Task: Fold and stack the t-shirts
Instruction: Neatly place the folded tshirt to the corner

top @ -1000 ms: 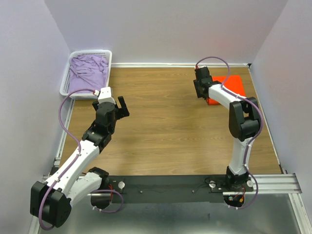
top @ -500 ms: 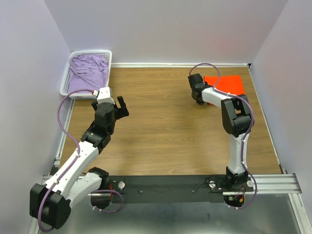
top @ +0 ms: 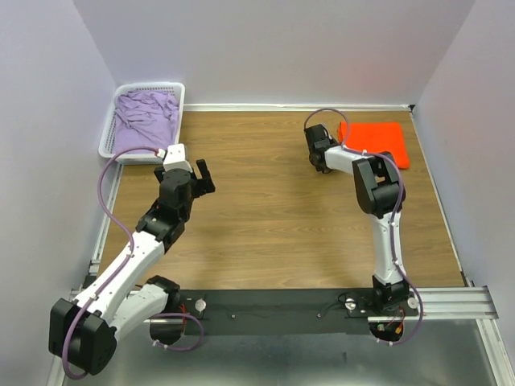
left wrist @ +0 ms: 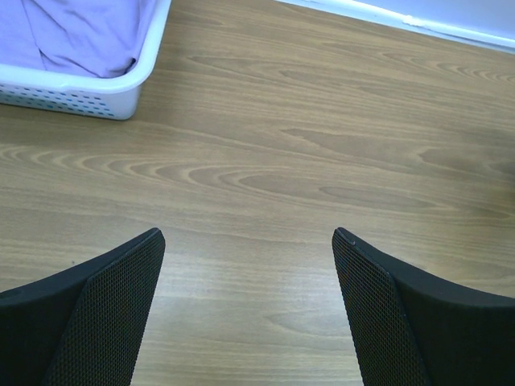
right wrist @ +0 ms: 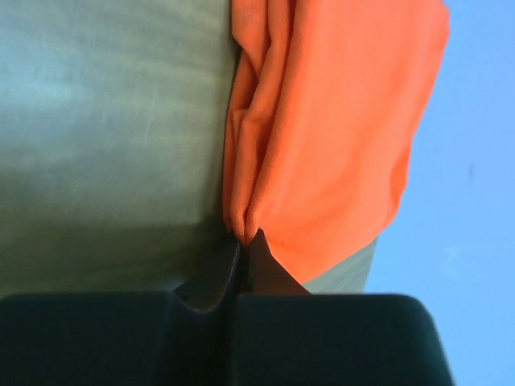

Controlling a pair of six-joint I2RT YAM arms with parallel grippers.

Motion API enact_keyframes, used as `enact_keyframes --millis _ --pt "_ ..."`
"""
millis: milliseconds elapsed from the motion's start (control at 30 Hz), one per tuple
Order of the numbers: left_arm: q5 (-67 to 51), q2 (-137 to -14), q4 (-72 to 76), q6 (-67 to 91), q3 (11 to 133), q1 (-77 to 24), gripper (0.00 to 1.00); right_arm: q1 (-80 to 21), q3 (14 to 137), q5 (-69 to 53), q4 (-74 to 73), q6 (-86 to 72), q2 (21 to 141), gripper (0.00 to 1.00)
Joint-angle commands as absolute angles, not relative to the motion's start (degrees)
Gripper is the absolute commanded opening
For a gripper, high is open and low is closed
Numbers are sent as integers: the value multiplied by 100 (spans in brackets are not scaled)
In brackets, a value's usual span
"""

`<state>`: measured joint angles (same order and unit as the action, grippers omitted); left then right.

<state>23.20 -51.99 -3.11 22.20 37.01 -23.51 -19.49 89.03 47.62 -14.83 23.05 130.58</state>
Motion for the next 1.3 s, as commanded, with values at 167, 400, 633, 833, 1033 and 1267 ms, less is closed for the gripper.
enact_keyframes --millis 167,400,633,833,1033,1267 --pt "2434 -5563 -501 2268 3709 -2549 92 -1705 9552 4624 -414 3761 14202 1" --pt "2417 -5669 -519 2285 3692 -2663 92 -1310 10387 4412 -53 4691 14800 0" --pt "2452 -5748 -475 2259 3656 -2742 92 -941 10986 4254 360 5229 15240 1" --pt "2452 -5845 -466 2259 3665 -2812 92 -747 11320 4184 527 5291 15468 1" --pt "2443 -5889 -457 2250 3665 -2821 92 -721 11496 4166 571 5203 15644 1" --pt "2435 -5880 -457 2250 3648 -2839 92 -729 11786 4263 528 4975 15785 1"
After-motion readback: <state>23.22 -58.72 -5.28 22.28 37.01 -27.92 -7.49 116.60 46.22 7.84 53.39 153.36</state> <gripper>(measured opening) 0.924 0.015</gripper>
